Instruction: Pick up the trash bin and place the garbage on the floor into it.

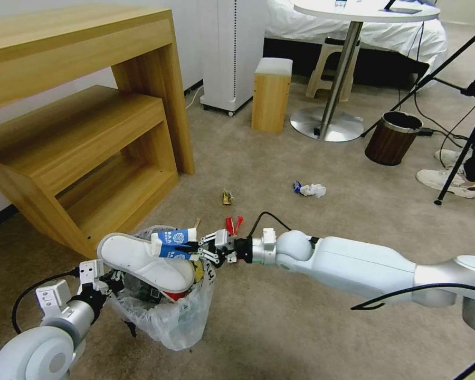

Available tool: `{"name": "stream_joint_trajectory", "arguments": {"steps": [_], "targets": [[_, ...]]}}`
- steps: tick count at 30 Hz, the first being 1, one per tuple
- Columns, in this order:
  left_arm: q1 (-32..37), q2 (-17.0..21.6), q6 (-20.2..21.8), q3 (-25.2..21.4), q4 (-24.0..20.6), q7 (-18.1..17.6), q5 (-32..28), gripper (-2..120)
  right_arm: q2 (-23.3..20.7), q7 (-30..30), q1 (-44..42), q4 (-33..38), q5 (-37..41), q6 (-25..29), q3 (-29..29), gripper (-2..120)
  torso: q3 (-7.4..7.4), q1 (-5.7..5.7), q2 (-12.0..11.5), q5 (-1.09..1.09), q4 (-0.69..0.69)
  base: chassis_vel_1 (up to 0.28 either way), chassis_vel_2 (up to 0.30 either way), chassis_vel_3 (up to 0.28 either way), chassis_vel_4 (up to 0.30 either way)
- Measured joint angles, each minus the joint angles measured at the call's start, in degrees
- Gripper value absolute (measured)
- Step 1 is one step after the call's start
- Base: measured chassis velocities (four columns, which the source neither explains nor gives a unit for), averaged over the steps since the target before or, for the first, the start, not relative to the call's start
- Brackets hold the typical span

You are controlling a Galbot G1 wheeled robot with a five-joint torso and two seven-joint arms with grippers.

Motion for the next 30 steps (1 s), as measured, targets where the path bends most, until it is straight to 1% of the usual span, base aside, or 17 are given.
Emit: {"name": "stream_joint_trajectory", "arguments": {"steps": [4,7,18,27,30], "targets": [[-0.1,-0.1,0.0,0.0,0.0,0.0,0.0,1,1.5,0.2,0.3,-0.7,0.1,0.0,-0.9,0,0.00,0.00,0.0,0.00,0.00,0.000,0.000,0.000,0.000],[-0.1,-0.2,-0.1,0.0,0.3,0.1,0.1,1,3.5,0.9,0.5,-1.0,0.7,0.1,-1.5,0,0.00,0.00,0.0,0.00,0.00,0.000,0.000,0.000,0.000],[0.2,-0.4,-0.4,0.0,0.9,0.4,0.6,1,3.4,0.9,0.5,-0.3,0.5,0.1,-1.9,0,0.00,0.00,0.0,-0.01,-0.02,0.000,0.000,0.000,0.000],[0.8,-0.5,-0.5,-0.5,0.0,0.3,0.6,1,6.5,1.9,-1.0,-2.3,-0.6,0.1,-3.7,0,0.00,0.00,0.0,0.00,0.00,0.000,0.000,0.000,0.000],[1.1,-0.5,-0.6,-0.7,-0.1,0.4,0.5,1,6.5,2.1,-1.1,-2.2,-0.7,0.0,-4.0,0,0.00,0.00,0.0,0.00,0.01,0.000,0.000,0.000,0.000]]}}
